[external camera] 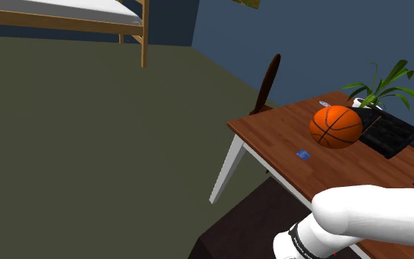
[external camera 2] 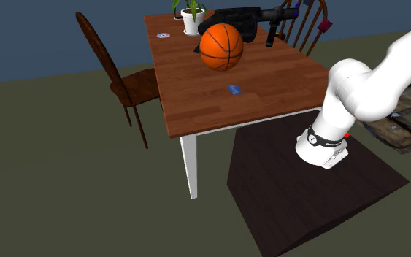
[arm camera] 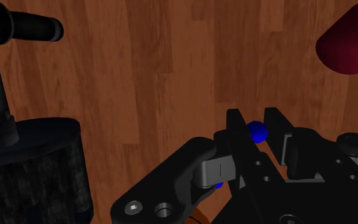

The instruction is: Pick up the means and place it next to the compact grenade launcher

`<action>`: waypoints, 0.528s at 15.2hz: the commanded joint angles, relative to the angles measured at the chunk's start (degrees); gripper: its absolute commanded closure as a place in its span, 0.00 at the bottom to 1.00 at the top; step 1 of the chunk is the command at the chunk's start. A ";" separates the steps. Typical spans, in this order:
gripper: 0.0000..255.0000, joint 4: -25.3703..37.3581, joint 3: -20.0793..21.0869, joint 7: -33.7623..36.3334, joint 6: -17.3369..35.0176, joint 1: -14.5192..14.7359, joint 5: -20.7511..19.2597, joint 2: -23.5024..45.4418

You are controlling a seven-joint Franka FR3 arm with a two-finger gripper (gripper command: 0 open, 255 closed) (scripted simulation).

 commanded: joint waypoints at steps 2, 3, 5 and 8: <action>1.00 -2.72 -0.24 0.72 1.88 -0.54 -0.70 -0.93; 1.00 -3.60 -0.36 0.95 2.50 -0.70 -0.92 -1.21; 1.00 -5.31 -0.65 1.40 3.76 -0.99 -1.38 -1.72; 1.00 -7.78 -1.18 2.05 5.64 -1.36 -2.08 -2.40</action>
